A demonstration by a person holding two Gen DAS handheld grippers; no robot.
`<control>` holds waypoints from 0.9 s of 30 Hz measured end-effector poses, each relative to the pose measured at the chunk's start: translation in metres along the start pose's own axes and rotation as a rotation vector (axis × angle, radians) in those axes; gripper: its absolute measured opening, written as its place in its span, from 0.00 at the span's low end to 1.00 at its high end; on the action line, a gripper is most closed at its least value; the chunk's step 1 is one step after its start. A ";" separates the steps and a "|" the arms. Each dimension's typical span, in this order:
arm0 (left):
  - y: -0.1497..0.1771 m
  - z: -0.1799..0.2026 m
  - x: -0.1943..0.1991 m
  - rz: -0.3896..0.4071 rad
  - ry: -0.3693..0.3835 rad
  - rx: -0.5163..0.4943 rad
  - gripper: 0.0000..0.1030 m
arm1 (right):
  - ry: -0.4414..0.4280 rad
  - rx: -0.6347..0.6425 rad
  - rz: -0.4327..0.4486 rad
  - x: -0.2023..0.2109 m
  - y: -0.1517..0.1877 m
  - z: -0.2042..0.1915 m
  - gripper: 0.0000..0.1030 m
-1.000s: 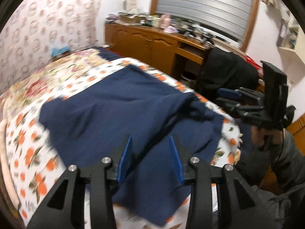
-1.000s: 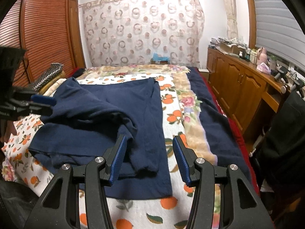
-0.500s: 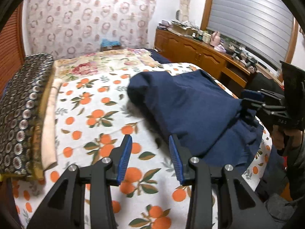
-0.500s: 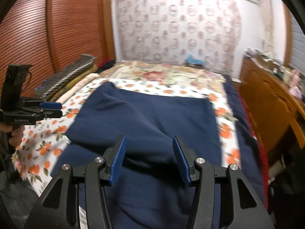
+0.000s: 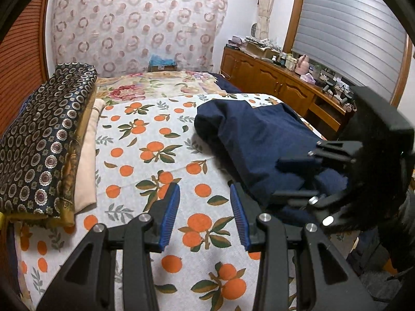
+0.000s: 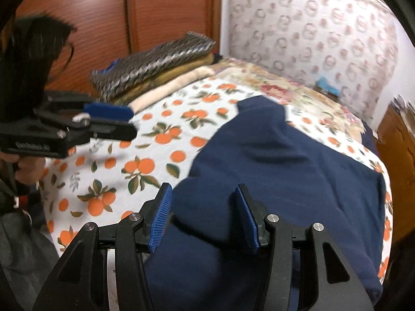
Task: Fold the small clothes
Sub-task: 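Grasp the shirt with the right tool and lift it while the left tool opens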
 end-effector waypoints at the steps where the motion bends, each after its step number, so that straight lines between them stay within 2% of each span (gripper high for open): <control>1: 0.000 0.000 0.000 0.000 0.000 -0.001 0.38 | 0.001 0.011 -0.014 -0.005 0.001 -0.002 0.50; 5: 0.000 0.001 0.001 0.002 0.003 0.005 0.38 | 0.035 0.076 -0.067 -0.018 0.008 -0.008 0.50; 6: 0.001 0.001 0.001 0.000 0.004 0.008 0.38 | 0.035 0.085 -0.074 -0.019 0.010 -0.007 0.47; 7: 0.002 0.001 0.001 0.000 0.006 0.009 0.38 | 0.036 0.093 -0.078 -0.019 0.010 -0.007 0.39; 8: 0.002 0.002 0.000 -0.001 0.009 0.010 0.38 | 0.034 0.103 -0.086 -0.019 0.011 -0.007 0.24; 9: 0.003 0.004 0.001 -0.001 0.010 0.009 0.38 | 0.029 0.104 -0.081 -0.017 0.011 -0.006 0.16; 11: 0.004 0.006 0.000 -0.002 0.014 0.007 0.38 | 0.025 0.079 -0.057 -0.009 0.006 0.001 0.10; 14: 0.006 0.009 -0.002 -0.006 0.018 0.006 0.38 | 0.023 0.005 0.028 0.013 -0.011 0.017 0.07; 18: 0.008 0.012 -0.004 -0.008 0.024 0.008 0.38 | 0.088 -0.026 0.115 0.038 -0.035 0.046 0.07; 23: 0.009 0.018 -0.006 -0.011 0.034 0.000 0.38 | 0.202 -0.059 0.160 0.054 -0.062 0.102 0.06; 27: 0.012 0.020 -0.007 -0.014 0.042 -0.005 0.38 | 0.307 -0.109 0.157 0.056 -0.074 0.156 0.06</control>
Point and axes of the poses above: each gripper's, at about its wrist camera, not at the fingertips, and x roughly against the way its jaws point, z to its right, y to its underside, the point moved 4 cm from there along -x, roughly the way its jaws point, and after that the axes turned 12 degrees about z, right-handed, at the moved point
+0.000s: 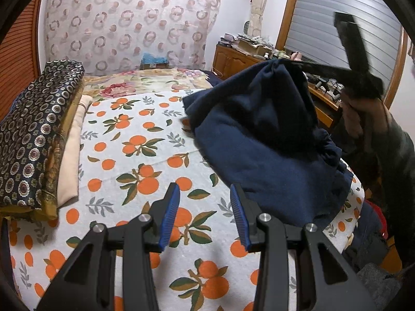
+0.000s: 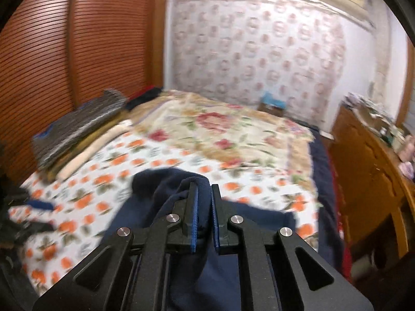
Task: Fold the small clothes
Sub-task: 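Grasp the shirt with the right tool and lift it while the left tool opens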
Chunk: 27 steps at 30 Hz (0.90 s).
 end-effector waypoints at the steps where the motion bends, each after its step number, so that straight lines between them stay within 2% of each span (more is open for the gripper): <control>1: 0.001 0.000 0.000 -0.001 0.002 0.001 0.38 | 0.042 0.003 -0.005 -0.007 -0.003 0.013 0.06; 4: 0.002 -0.001 -0.002 -0.007 0.003 0.004 0.38 | 0.141 -0.024 -0.036 -0.024 0.000 0.047 0.06; 6: 0.003 -0.001 -0.002 -0.010 0.004 0.008 0.38 | 0.224 -0.055 -0.105 -0.043 0.010 0.074 0.06; 10: 0.005 0.000 -0.004 -0.011 0.008 0.010 0.38 | 0.294 -0.050 -0.203 -0.059 0.032 0.093 0.22; 11: 0.005 0.001 -0.004 -0.012 0.012 0.009 0.38 | 0.285 -0.055 -0.209 -0.056 0.036 0.094 0.31; 12: 0.006 0.003 -0.006 -0.014 0.015 0.009 0.38 | 0.276 -0.060 -0.203 -0.051 0.038 0.094 0.36; 14: 0.007 0.006 -0.008 -0.018 0.021 0.007 0.38 | 0.275 -0.063 -0.192 -0.036 0.042 0.094 0.42; 19: 0.010 0.017 -0.013 -0.025 0.041 -0.002 0.38 | 0.211 -0.075 -0.173 0.017 0.066 0.082 0.42; 23: 0.013 0.028 -0.020 -0.035 0.055 -0.010 0.38 | 0.162 -0.087 -0.171 0.066 0.101 0.058 0.42; 27: 0.016 0.036 -0.026 -0.050 0.065 -0.022 0.38 | 0.134 -0.117 -0.198 0.088 0.133 0.041 0.42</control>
Point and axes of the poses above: each gripper's, at about its wrist camera, not at the fingertips, and x roughly against the way its jaws point, z to its right, y to its underside, the point moved 4 cm from there along -x, roughly the way its jaws point, and after that the axes turned 12 degrees about z, right-handed, at the moved point
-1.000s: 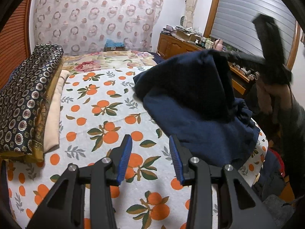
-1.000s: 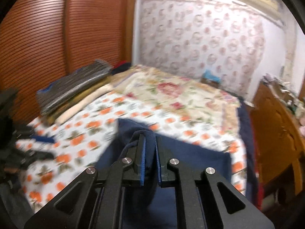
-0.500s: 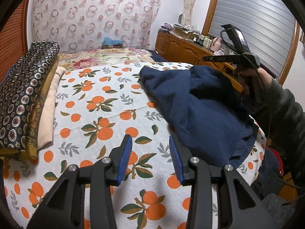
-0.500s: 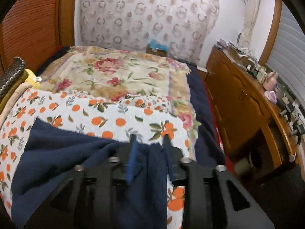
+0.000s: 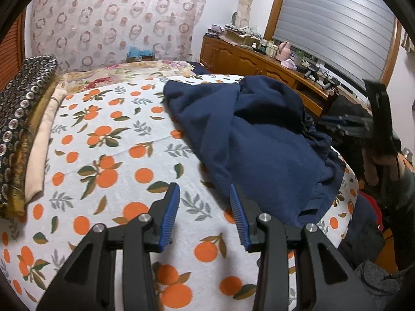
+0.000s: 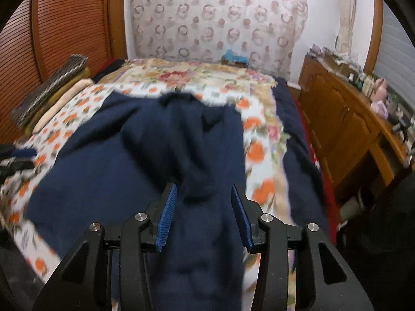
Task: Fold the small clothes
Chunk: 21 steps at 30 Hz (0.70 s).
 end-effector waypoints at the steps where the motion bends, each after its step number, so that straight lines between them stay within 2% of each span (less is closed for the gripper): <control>1: 0.001 0.003 -0.001 -0.003 0.003 -0.005 0.38 | -0.002 -0.001 -0.007 0.002 0.007 -0.002 0.42; 4: 0.003 0.012 -0.005 -0.012 0.014 -0.019 0.38 | -0.008 0.021 -0.016 0.004 0.018 -0.012 0.38; 5: 0.004 0.014 -0.006 -0.015 0.017 -0.022 0.38 | -0.008 0.028 -0.019 0.002 0.022 -0.015 0.34; 6: 0.006 0.018 -0.008 -0.022 0.019 -0.030 0.38 | -0.003 0.028 -0.020 0.000 0.025 -0.014 0.24; 9: 0.008 0.022 -0.010 -0.030 0.021 -0.044 0.38 | 0.010 0.018 0.004 0.000 0.028 -0.014 0.09; 15: 0.008 0.025 -0.010 -0.025 0.025 -0.043 0.38 | 0.006 -0.011 0.110 0.040 0.019 -0.011 0.04; 21: 0.006 0.026 -0.007 -0.022 0.035 -0.050 0.38 | 0.066 -0.030 0.194 0.094 0.013 0.003 0.03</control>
Point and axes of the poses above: each gripper's, at about its wrist camera, not at the fingertips, and x roughly against the way its jaws point, z to its right, y to its underside, the point moved 4 cm from there along -x, roughly the way its jaws point, and after that the axes turned 12 degrees about z, right-handed, at the moved point
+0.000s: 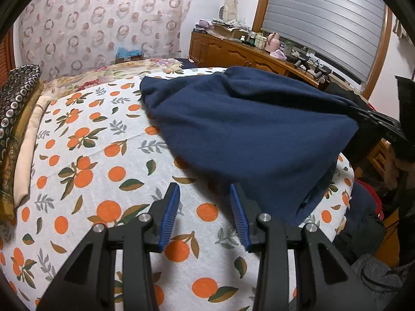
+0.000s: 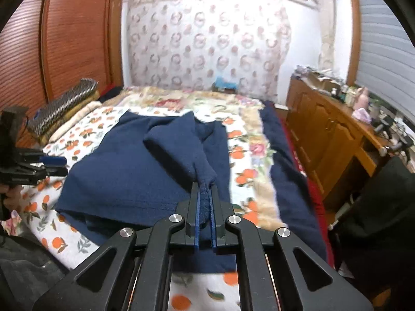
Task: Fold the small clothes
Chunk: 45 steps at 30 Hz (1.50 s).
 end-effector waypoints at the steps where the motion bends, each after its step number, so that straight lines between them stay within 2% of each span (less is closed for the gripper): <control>1: 0.000 0.000 0.001 0.002 0.001 0.000 0.38 | 0.001 -0.008 -0.004 0.005 0.001 0.003 0.03; 4: -0.001 -0.003 0.002 0.005 -0.002 0.003 0.38 | 0.008 -0.013 -0.055 0.012 0.017 0.009 0.03; 8: -0.004 -0.008 0.002 0.013 -0.011 0.017 0.38 | -0.012 -0.016 -0.168 0.002 0.048 0.010 0.04; 11: -0.008 -0.010 0.003 0.020 -0.021 0.015 0.38 | -0.010 -0.025 -0.160 -0.006 0.048 0.008 0.11; 14: -0.018 -0.014 0.003 0.031 -0.033 0.004 0.38 | 0.006 -0.011 -0.119 -0.012 0.031 0.008 0.30; 17: -0.031 -0.017 0.000 0.042 -0.039 -0.007 0.38 | -0.020 0.011 -0.064 -0.023 0.005 0.007 0.34; 22: -0.061 -0.023 -0.017 0.065 -0.050 -0.040 0.38 | -0.043 0.059 -0.024 -0.072 -0.036 0.004 0.36; 26: -0.076 -0.028 -0.035 0.058 -0.062 -0.055 0.38 | -0.074 0.065 -0.036 -0.118 -0.054 0.002 0.37; 30: -0.085 -0.032 -0.053 0.039 -0.065 -0.060 0.38 | -0.139 0.042 -0.089 -0.163 -0.059 0.004 0.37; 36: -0.090 -0.040 -0.083 0.001 -0.079 -0.069 0.38 | -0.169 0.021 -0.155 -0.216 -0.061 0.011 0.37; 45: -0.093 -0.056 -0.122 -0.049 -0.090 -0.055 0.38 | -0.238 0.005 -0.225 -0.251 -0.052 0.010 0.37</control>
Point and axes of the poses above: each gripper's, at about its wrist camera, not at the fingertips, and x roughly against the way its jaws point, z to its right, y to its underside, the point moved 4 cm from there along -x, roughly the way its jaws point, and after that the axes turned 12 degrees about z, right-handed, at the moved point
